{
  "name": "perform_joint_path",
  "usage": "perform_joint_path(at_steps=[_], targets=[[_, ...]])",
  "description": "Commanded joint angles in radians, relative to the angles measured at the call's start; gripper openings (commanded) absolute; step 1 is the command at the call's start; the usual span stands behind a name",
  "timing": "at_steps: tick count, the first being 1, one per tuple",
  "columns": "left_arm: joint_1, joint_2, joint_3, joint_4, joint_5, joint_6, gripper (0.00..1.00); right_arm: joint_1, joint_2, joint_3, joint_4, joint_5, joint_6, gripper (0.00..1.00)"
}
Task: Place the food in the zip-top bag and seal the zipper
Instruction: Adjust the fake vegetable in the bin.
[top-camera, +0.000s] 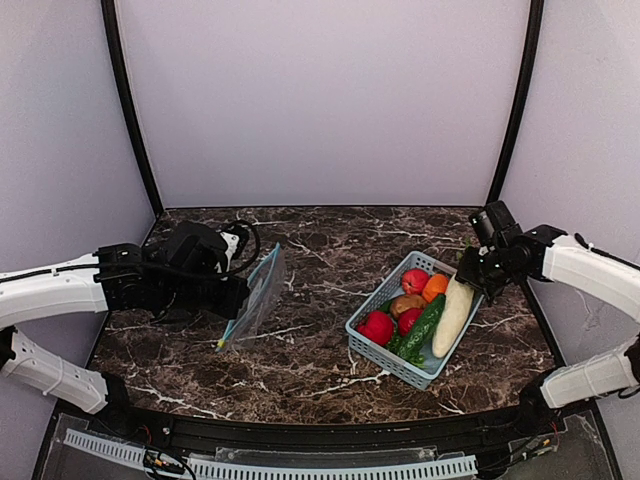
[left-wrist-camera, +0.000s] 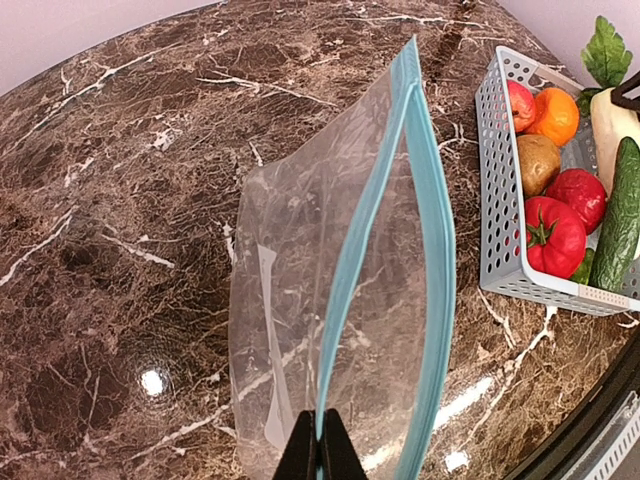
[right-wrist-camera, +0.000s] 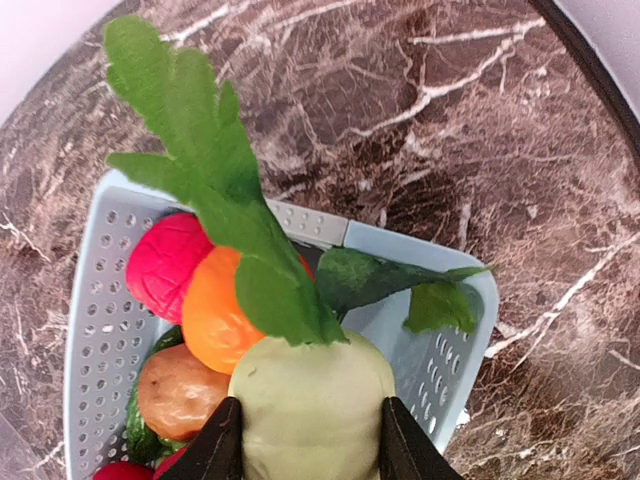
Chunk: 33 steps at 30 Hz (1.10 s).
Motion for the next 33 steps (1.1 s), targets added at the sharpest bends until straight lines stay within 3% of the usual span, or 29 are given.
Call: perform_joint_path(at_steps=[1,13,33], targets=[[0.009,-0.019,-0.012,-0.01,-0.013,0.003,0.01,0.018,-0.089,0.028,-0.032,0.096,-0.042,0.29],[0.009,-0.02,-0.014,-0.013,-0.003,-0.005,0.01,0.057,-0.145,0.179,-0.012,0.131,-0.242,0.3],[0.01,-0.018,-0.013,-0.014,0.01,-0.021,0.01,0.117,-0.02,0.243,0.088,0.05,-0.441,0.32]])
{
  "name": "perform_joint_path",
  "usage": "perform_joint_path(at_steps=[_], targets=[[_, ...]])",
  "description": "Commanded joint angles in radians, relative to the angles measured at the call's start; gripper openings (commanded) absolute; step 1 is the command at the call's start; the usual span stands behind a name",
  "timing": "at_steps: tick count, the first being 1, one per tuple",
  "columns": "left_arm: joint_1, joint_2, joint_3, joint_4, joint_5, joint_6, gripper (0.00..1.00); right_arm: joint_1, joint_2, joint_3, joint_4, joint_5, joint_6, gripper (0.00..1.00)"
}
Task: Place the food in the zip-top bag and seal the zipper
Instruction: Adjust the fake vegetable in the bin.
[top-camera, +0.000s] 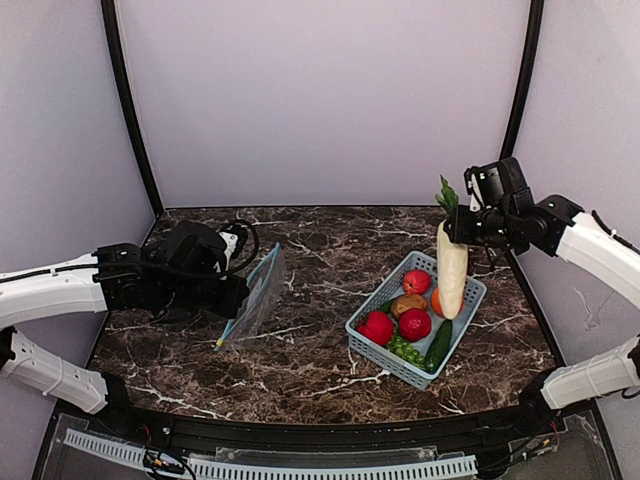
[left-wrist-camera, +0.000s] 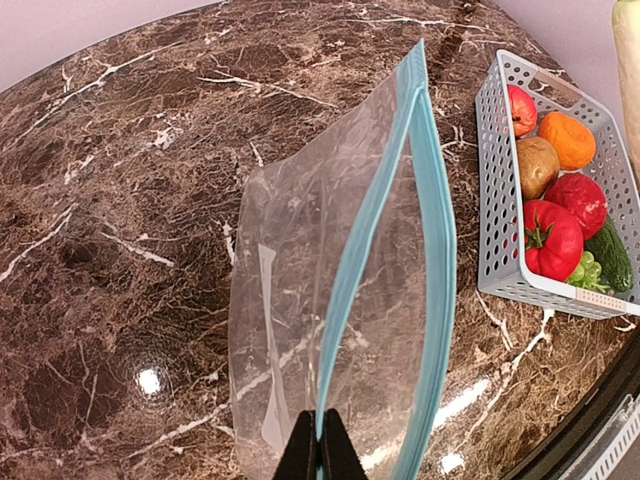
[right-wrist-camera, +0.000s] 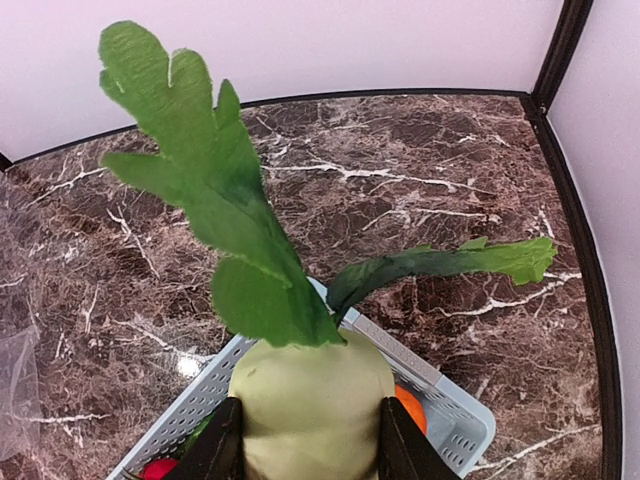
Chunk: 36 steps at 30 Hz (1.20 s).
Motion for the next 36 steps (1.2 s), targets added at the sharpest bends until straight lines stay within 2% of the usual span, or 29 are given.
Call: perform_joint_path(at_steps=[1,9,12,16,20,27,36], targets=[[0.004,-0.01,-0.011,-0.012,0.011,-0.011,0.01,0.007,0.061,-0.017,0.054,-0.054,-0.045,0.32],[0.005,-0.002,-0.001,0.008,0.03,-0.01,0.01,0.006,0.153,-0.125,0.121,-0.086,-0.001,0.33],[0.005,0.002,0.001,0.012,0.037,-0.01,0.01,0.006,0.173,-0.145,0.136,-0.096,0.016,0.44],[0.005,0.007,0.003,0.016,0.042,-0.011,0.01,0.004,0.192,-0.152,0.13,-0.095,0.045,0.66],[0.005,0.007,0.001,0.017,0.041,-0.014,0.01,0.006,0.19,-0.165,0.113,-0.103,0.071,0.73],[0.005,0.009,-0.005,0.021,0.042,-0.014,0.01,0.006,0.177,-0.23,0.105,-0.125,0.115,0.78],[0.004,0.014,-0.005,0.027,0.045,-0.013,0.01,0.007,0.22,-0.245,0.148,-0.174,0.072,0.81]])
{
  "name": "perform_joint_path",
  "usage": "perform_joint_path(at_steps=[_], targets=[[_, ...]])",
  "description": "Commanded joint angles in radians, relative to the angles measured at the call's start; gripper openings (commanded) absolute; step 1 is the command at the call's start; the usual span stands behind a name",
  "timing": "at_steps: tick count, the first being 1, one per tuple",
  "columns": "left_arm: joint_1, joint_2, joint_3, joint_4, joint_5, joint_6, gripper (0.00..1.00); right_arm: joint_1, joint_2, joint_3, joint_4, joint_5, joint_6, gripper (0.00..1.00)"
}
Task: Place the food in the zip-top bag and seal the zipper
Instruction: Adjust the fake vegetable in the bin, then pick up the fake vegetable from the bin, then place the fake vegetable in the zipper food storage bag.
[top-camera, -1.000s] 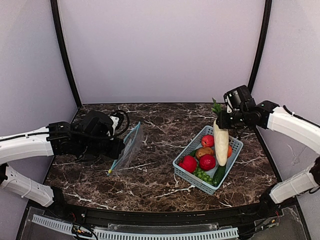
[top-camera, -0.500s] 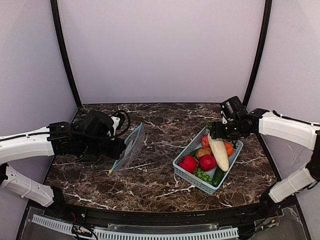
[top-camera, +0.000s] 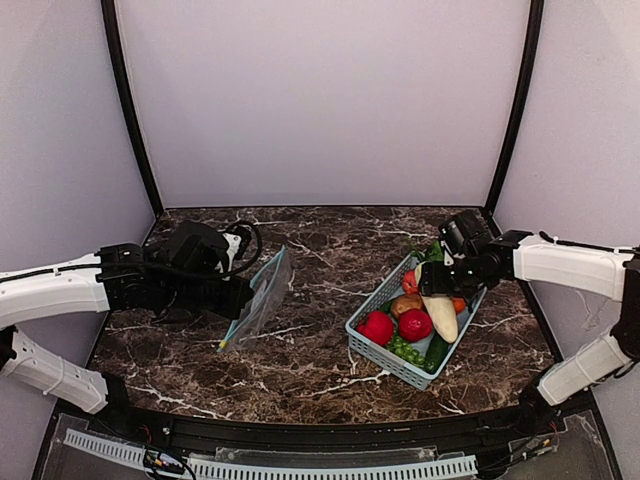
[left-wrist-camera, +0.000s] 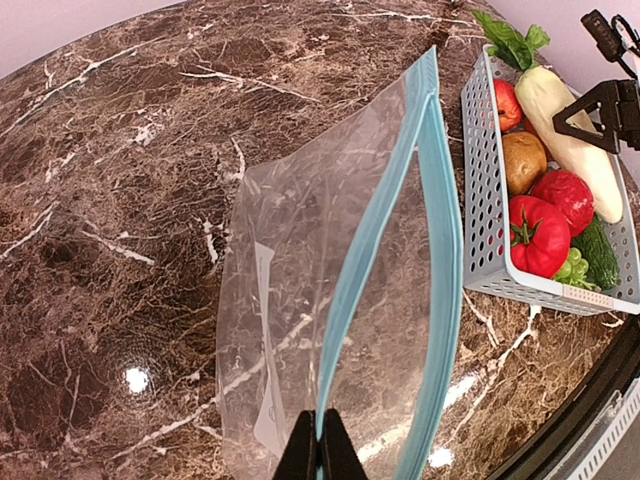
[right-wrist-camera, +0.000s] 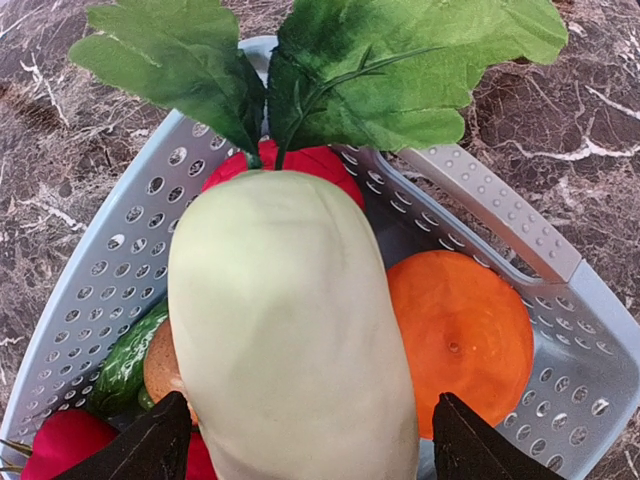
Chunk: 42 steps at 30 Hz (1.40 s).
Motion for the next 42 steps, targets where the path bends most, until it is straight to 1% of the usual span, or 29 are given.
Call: perform_joint_path(at_steps=[1,3,7,10,14,21,23,26,28,31,35,39,42], targets=[[0.004,0.003,-0.006,0.012,0.008,-0.004,0.01,0.004,0.04,0.0,0.039,-0.015,-0.015,0.81],[0.004,0.005,-0.005,0.016,0.011,-0.007,0.01,0.005,0.068,0.011,0.037,-0.011,-0.015,0.79],[0.004,0.006,0.0,0.024,0.015,-0.01,0.01,0.004,0.099,0.025,0.031,-0.01,-0.009,0.67],[0.005,0.005,0.0,0.026,0.014,-0.012,0.01,0.005,0.088,0.031,0.025,-0.008,-0.008,0.58],[0.005,0.009,-0.001,0.031,0.019,-0.012,0.01,0.005,0.049,0.041,-0.006,0.016,-0.008,0.5],[0.004,0.049,-0.001,0.101,0.076,-0.032,0.01,0.006,-0.06,0.137,-0.159,0.056,-0.014,0.44],[0.004,0.068,-0.001,0.126,0.096,-0.043,0.01,0.01,-0.101,0.163,-0.189,0.038,-0.007,0.43],[0.004,0.094,-0.001,0.166,0.142,-0.064,0.01,0.017,-0.172,0.176,-0.189,-0.039,0.021,0.43],[0.003,0.115,-0.005,0.205,0.172,-0.08,0.01,0.026,-0.22,0.163,-0.155,-0.124,0.053,0.42],[0.002,0.153,-0.01,0.264,0.207,-0.106,0.01,0.062,-0.262,0.107,-0.029,-0.263,0.119,0.42],[-0.003,0.195,-0.007,0.31,0.239,-0.133,0.01,0.146,-0.257,0.052,0.112,-0.372,0.208,0.42],[-0.013,0.224,-0.011,0.356,0.26,-0.167,0.01,0.261,-0.222,0.046,0.205,-0.368,0.275,0.41],[-0.017,0.241,-0.013,0.392,0.27,-0.195,0.01,0.343,-0.209,0.054,0.282,-0.286,0.294,0.4]])
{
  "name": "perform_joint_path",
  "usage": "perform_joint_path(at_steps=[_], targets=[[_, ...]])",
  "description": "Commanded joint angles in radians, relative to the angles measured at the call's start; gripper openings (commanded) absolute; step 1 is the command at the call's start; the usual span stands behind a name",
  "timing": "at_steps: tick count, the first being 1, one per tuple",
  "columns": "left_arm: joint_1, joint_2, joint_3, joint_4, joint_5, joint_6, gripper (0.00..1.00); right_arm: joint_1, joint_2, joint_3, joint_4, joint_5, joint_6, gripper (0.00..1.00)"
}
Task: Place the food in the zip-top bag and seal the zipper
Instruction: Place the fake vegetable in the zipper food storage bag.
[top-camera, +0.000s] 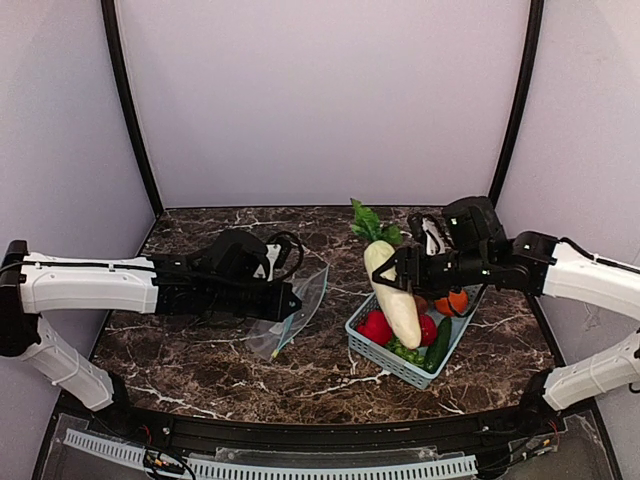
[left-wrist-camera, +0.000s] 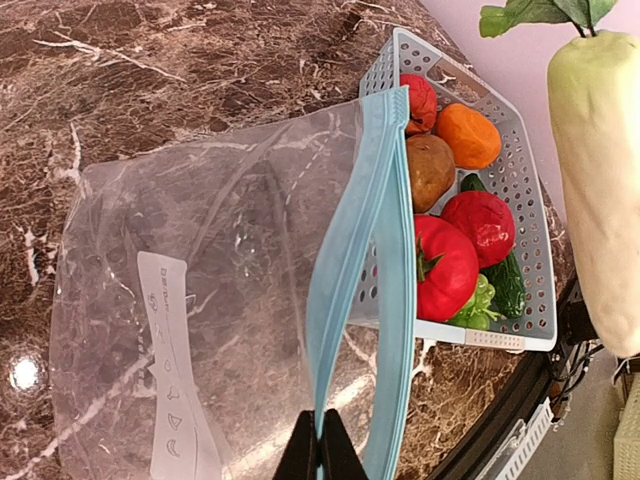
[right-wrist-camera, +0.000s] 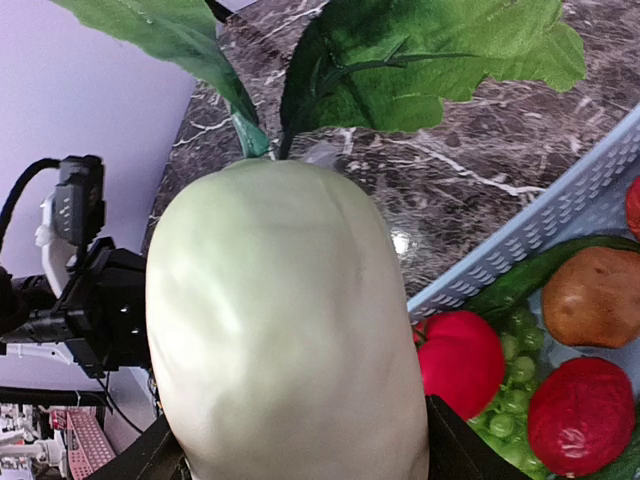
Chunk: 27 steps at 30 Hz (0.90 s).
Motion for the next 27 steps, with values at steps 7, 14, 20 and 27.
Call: perform_joint_path(at_steps=[7,14,20,27], targets=[[-0.013,0.018,0.001,0.128,0.084,-0.108,0.01,0.241,0.038,0.011,0.399,0.324,0.065,0.41],[-0.014,0.006,0.022,0.144,0.103,-0.141,0.01,0.315,0.119,0.066,0.614,0.47,-0.033,0.41],[-0.014,-0.001,0.018,0.186,0.154,-0.184,0.01,0.323,0.172,0.061,0.775,0.53,-0.108,0.38],[-0.014,-0.02,0.012,0.239,0.192,-0.224,0.01,0.328,0.227,0.058,0.92,0.564,-0.226,0.37]])
